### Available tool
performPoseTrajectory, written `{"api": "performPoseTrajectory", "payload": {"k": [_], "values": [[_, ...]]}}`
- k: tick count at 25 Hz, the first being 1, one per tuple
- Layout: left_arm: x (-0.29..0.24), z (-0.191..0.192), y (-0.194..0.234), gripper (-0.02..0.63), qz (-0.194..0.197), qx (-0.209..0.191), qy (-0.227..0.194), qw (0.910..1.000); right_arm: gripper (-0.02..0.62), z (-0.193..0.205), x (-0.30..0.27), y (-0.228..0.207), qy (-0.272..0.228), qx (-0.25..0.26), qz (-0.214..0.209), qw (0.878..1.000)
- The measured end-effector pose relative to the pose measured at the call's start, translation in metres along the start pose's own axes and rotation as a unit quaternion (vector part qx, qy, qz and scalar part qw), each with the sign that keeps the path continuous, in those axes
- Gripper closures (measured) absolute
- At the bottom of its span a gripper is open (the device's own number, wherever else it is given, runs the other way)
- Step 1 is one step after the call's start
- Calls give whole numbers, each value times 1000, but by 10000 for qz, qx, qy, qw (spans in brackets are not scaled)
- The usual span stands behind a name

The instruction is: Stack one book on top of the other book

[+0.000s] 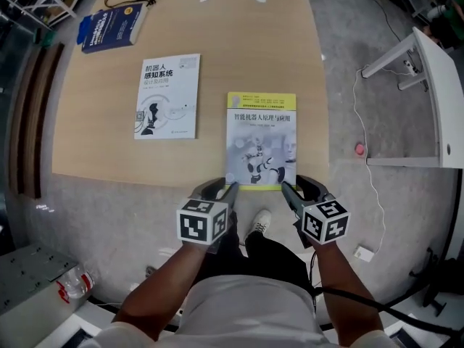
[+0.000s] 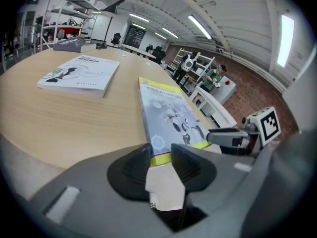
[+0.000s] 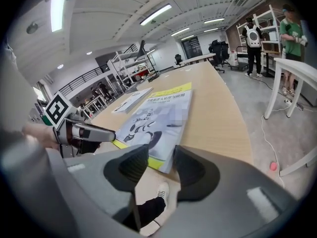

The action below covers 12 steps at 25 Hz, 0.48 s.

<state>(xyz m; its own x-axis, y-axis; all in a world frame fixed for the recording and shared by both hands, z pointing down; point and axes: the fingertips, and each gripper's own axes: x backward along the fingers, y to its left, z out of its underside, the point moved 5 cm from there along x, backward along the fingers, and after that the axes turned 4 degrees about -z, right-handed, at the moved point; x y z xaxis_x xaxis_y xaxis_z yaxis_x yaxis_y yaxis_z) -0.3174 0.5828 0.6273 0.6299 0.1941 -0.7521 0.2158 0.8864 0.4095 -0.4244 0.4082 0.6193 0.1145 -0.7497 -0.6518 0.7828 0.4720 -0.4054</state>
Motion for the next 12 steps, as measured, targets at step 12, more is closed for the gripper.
{"api": "performPoseTrajectory", "payload": {"k": [12], "values": [[34,64,-10,474,-68,39,-23,10000,436,56,29,29,454,232,-537,9973]]}}
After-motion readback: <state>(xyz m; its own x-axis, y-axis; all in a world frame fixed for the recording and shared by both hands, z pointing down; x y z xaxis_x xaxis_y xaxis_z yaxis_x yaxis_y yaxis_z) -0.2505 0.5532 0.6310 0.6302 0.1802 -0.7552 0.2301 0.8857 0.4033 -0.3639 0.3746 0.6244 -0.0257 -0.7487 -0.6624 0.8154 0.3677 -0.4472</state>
